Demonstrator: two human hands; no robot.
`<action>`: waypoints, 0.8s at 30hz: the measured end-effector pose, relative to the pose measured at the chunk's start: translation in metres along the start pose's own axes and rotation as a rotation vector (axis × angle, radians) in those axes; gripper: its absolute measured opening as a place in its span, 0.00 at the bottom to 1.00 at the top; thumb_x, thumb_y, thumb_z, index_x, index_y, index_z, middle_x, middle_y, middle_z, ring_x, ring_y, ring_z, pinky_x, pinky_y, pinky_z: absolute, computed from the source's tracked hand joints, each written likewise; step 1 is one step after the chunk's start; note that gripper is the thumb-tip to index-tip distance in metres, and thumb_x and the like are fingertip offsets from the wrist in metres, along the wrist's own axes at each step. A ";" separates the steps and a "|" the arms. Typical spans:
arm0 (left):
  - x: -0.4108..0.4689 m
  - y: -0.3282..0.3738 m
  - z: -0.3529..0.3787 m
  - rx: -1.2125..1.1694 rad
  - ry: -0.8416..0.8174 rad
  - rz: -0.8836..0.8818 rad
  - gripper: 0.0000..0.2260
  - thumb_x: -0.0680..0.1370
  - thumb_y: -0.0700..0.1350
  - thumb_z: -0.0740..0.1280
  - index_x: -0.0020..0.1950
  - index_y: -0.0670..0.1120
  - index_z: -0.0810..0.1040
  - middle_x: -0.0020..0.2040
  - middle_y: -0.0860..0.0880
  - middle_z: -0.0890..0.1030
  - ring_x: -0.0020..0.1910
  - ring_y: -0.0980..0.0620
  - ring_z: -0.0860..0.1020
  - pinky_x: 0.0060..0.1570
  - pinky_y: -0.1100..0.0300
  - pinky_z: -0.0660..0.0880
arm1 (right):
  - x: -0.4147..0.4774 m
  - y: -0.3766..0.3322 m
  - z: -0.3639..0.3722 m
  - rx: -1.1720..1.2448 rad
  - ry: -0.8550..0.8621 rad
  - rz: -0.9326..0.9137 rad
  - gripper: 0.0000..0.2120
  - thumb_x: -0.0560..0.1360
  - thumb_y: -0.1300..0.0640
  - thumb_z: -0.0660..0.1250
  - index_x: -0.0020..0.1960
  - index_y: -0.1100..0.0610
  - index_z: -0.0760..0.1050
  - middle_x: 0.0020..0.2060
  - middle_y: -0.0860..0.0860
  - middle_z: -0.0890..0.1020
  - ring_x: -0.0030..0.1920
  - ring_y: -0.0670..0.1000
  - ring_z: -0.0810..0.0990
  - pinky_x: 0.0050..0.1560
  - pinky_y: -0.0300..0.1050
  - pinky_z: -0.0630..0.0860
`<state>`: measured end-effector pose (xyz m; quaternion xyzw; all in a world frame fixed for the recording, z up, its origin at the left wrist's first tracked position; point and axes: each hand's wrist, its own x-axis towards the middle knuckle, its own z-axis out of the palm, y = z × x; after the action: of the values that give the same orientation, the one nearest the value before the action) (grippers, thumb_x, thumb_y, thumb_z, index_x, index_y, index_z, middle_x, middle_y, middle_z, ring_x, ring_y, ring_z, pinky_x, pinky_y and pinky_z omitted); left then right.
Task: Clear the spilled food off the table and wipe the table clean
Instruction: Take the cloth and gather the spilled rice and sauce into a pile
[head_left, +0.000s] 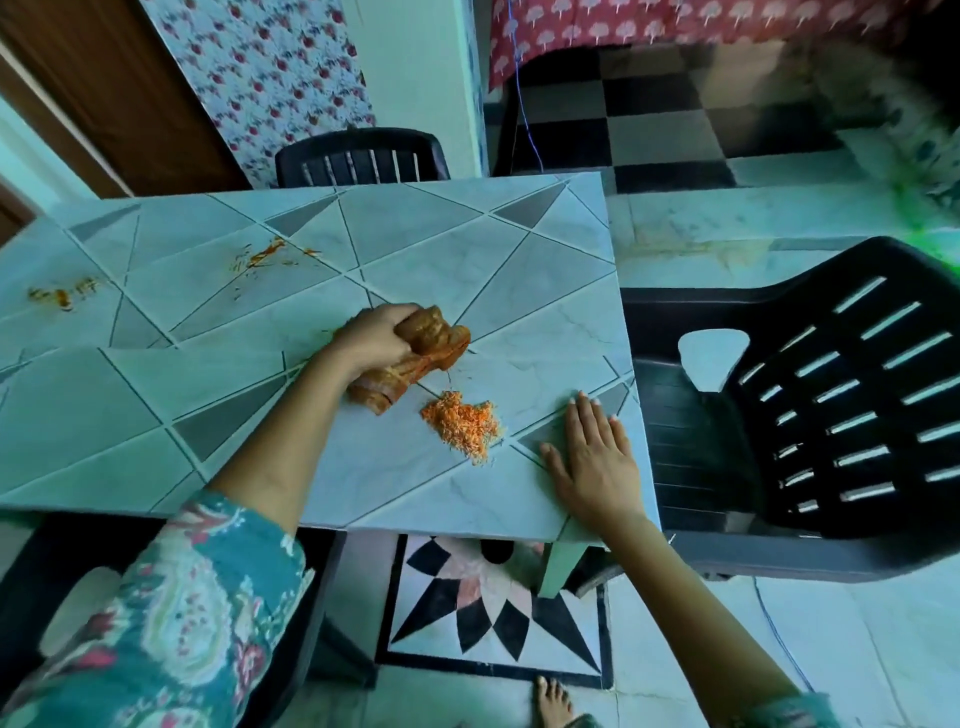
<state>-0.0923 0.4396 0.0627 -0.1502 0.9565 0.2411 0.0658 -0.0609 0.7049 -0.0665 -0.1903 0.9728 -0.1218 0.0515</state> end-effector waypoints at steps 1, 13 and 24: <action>0.009 0.006 0.001 0.084 -0.007 0.037 0.22 0.72 0.36 0.65 0.64 0.51 0.75 0.62 0.45 0.78 0.60 0.44 0.75 0.58 0.53 0.73 | -0.001 0.001 0.001 0.001 0.006 -0.001 0.50 0.64 0.32 0.18 0.77 0.58 0.41 0.76 0.52 0.43 0.76 0.49 0.40 0.69 0.42 0.30; 0.012 -0.009 0.000 0.180 -0.107 0.051 0.25 0.70 0.36 0.65 0.65 0.51 0.74 0.64 0.44 0.77 0.61 0.44 0.74 0.59 0.51 0.72 | -0.001 0.001 0.002 0.033 0.037 -0.016 0.41 0.71 0.37 0.30 0.77 0.59 0.45 0.76 0.53 0.46 0.76 0.51 0.43 0.71 0.44 0.34; -0.025 -0.038 -0.003 0.110 0.076 -0.153 0.19 0.70 0.43 0.68 0.62 0.46 0.76 0.60 0.40 0.78 0.58 0.40 0.76 0.56 0.54 0.73 | -0.002 0.002 0.000 0.031 0.013 -0.027 0.42 0.70 0.36 0.28 0.77 0.58 0.43 0.76 0.53 0.44 0.76 0.50 0.42 0.72 0.44 0.35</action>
<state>-0.0567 0.4125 0.0531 -0.2280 0.9559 0.1768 0.0558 -0.0596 0.7074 -0.0668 -0.2018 0.9684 -0.1390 0.0466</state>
